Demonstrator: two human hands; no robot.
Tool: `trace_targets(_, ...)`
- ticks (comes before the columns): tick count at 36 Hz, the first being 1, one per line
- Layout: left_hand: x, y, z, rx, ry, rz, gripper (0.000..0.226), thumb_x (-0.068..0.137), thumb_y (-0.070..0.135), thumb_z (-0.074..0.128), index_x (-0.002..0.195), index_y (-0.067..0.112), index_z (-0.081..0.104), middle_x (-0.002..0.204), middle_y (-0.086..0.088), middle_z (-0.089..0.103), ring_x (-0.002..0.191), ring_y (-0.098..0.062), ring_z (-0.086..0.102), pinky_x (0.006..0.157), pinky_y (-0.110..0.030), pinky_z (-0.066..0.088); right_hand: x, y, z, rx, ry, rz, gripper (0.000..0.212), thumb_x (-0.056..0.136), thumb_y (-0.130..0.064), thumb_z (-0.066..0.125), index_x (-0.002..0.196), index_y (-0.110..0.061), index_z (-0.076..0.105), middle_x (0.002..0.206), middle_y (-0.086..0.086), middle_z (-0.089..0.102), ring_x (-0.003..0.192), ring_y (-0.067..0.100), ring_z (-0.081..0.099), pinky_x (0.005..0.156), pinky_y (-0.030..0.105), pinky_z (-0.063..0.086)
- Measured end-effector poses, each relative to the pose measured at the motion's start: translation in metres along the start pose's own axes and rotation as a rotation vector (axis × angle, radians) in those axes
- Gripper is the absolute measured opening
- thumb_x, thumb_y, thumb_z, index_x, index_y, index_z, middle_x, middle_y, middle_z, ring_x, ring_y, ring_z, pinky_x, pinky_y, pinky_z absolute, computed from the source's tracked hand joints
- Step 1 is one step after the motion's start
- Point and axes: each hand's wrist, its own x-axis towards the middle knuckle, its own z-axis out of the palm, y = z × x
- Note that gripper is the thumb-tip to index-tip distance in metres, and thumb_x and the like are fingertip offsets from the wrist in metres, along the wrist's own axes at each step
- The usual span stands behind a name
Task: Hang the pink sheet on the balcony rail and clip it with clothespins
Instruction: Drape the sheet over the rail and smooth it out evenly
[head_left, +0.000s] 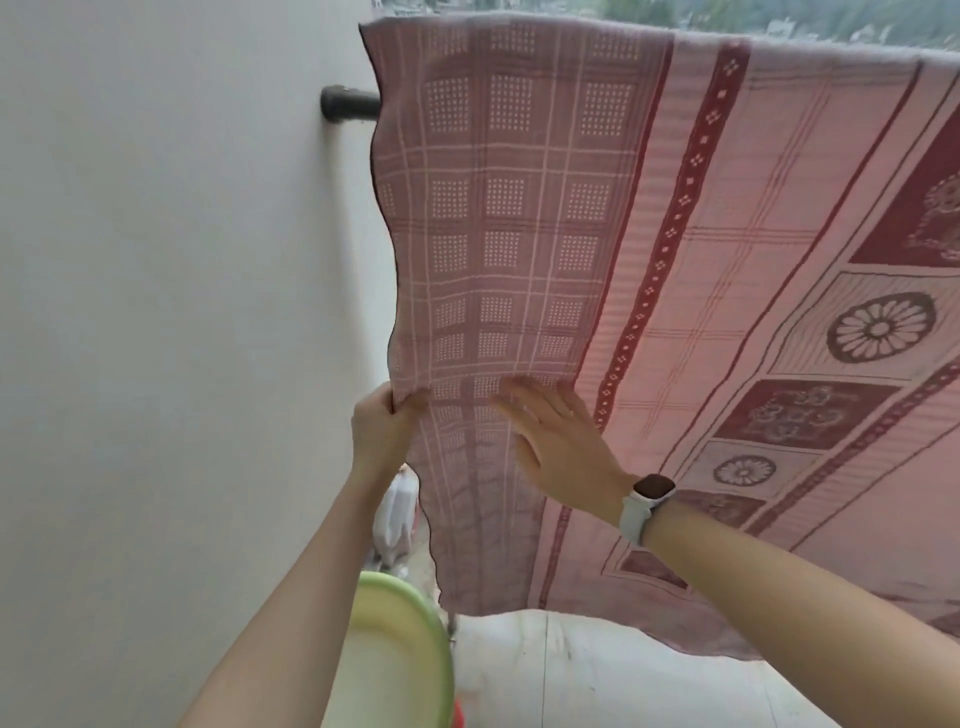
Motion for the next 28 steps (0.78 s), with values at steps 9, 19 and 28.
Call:
trace_targets(9, -0.035, -0.053, -0.007, 0.1, -0.193, -0.079, 0.032, 0.084, 0.037, 0.061, 0.09, 0.006, 0.061, 0.079, -0.001, 0.063, 0.072, -0.014, 0.056, 0.067, -0.032, 0.046, -0.038, -0.008, 0.041, 0.071, -0.345, -0.003, 0.049, 0.093, -0.02, 0.031, 0.141, -0.02, 0.03, 0.15, 0.004, 0.026, 0.139, 0.024, 0.019, 0.112, 0.048, 0.02)
trace_targets(19, -0.026, -0.068, -0.01, 0.22, 0.19, -0.137, 0.03, 0.086, 0.027, 0.054, 0.069, 0.002, 0.052, 0.06, -0.002, 0.047, 0.063, -0.021, 0.041, 0.055, -0.033, 0.029, -0.056, 0.012, 0.038, -0.036, -0.175, 0.128, 0.048, 0.085, -0.023, 0.029, 0.129, -0.015, 0.045, 0.14, 0.009, 0.043, 0.13, 0.027, 0.038, 0.105, 0.057, 0.029)
trace_targets(28, -0.014, -0.014, 0.003, -0.049, -0.007, -0.059, 0.03, 0.088, 0.026, 0.06, 0.115, 0.015, 0.054, 0.113, 0.001, 0.06, 0.102, -0.012, 0.058, 0.088, -0.028, 0.047, -0.036, 0.011, 0.018, 0.142, -0.102, 0.084, 0.047, 0.087, -0.017, 0.028, 0.13, -0.012, 0.045, 0.143, 0.012, 0.037, 0.133, 0.028, 0.033, 0.103, 0.048, 0.037)
